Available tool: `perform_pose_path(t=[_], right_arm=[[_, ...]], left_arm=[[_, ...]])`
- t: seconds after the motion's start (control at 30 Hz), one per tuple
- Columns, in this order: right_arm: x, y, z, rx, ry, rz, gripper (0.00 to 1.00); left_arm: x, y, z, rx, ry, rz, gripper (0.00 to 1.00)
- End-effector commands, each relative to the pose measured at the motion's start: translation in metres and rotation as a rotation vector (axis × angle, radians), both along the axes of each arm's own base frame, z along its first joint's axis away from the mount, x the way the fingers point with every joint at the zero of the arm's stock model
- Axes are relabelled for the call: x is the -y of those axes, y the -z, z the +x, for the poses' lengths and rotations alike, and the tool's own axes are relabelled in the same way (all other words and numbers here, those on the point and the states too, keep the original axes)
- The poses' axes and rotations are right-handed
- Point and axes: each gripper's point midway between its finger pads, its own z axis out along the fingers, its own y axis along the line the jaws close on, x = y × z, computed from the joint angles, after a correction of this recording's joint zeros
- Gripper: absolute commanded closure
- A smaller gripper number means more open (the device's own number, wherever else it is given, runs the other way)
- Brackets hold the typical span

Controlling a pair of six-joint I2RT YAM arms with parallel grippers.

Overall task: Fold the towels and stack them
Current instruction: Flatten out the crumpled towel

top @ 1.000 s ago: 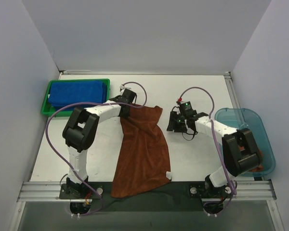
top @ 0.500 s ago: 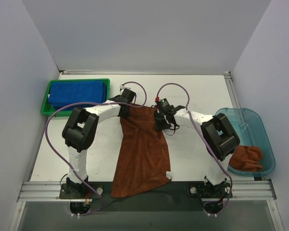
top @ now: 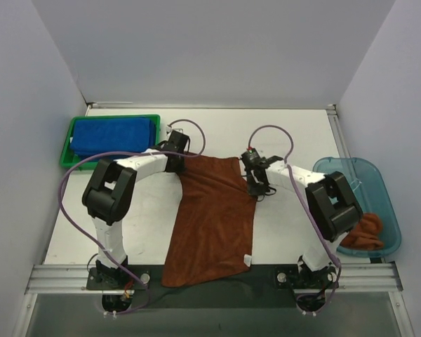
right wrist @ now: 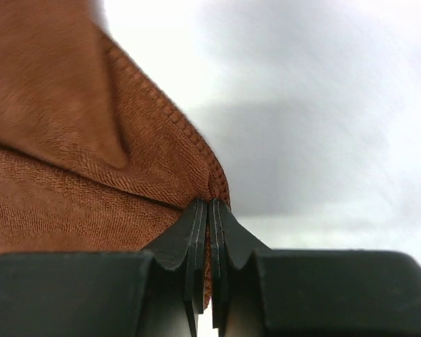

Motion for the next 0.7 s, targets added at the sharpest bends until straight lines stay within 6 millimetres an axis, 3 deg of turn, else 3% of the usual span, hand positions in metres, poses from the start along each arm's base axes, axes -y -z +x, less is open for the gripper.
perform_pose_path(t=[0.0,0.07,0.17,0.27,0.3,0.37,0.4,0.5,0.6,0.67], right_arm=[[0.070,0.007,-0.073,-0.205,0.116,-0.166,0.99],[0.076,0.010,-0.090,-0.248,0.196,-0.099,0.99],[0.073,0.002,-0.091,-0.189,0.220,-0.040,0.97],[0.057,-0.013,-0.078,-0.116,0.145,0.033,0.93],[0.045,-0.029,-0.066,-0.053,0.105,0.060,0.92],[0.041,-0.043,-0.053,0.011,0.061,0.052,0.89],[0.039,-0.055,-0.042,0.056,0.056,0.064,0.88],[0.042,-0.063,-0.028,0.092,0.065,0.072,0.77],[0.051,-0.064,-0.017,0.104,0.103,0.090,0.67],[0.057,-0.063,-0.012,0.109,0.126,0.109,0.56]], left_arm=[[-0.009,0.026,-0.039,-0.141,-0.007,-0.014,0.68],[-0.010,0.028,-0.045,-0.147,-0.014,-0.022,0.67],[-0.008,0.026,-0.049,-0.147,-0.011,-0.043,0.67],[0.000,0.017,-0.047,-0.136,0.014,-0.071,0.65],[0.006,0.013,-0.047,-0.130,0.029,-0.083,0.64],[0.013,-0.002,-0.045,-0.102,0.055,-0.093,0.62],[0.022,-0.017,-0.042,-0.066,0.080,-0.107,0.56],[0.047,-0.047,-0.031,0.014,0.162,-0.125,0.42],[0.074,-0.060,-0.029,0.038,0.231,-0.142,0.24],[0.088,-0.065,-0.018,0.056,0.246,-0.147,0.18]])
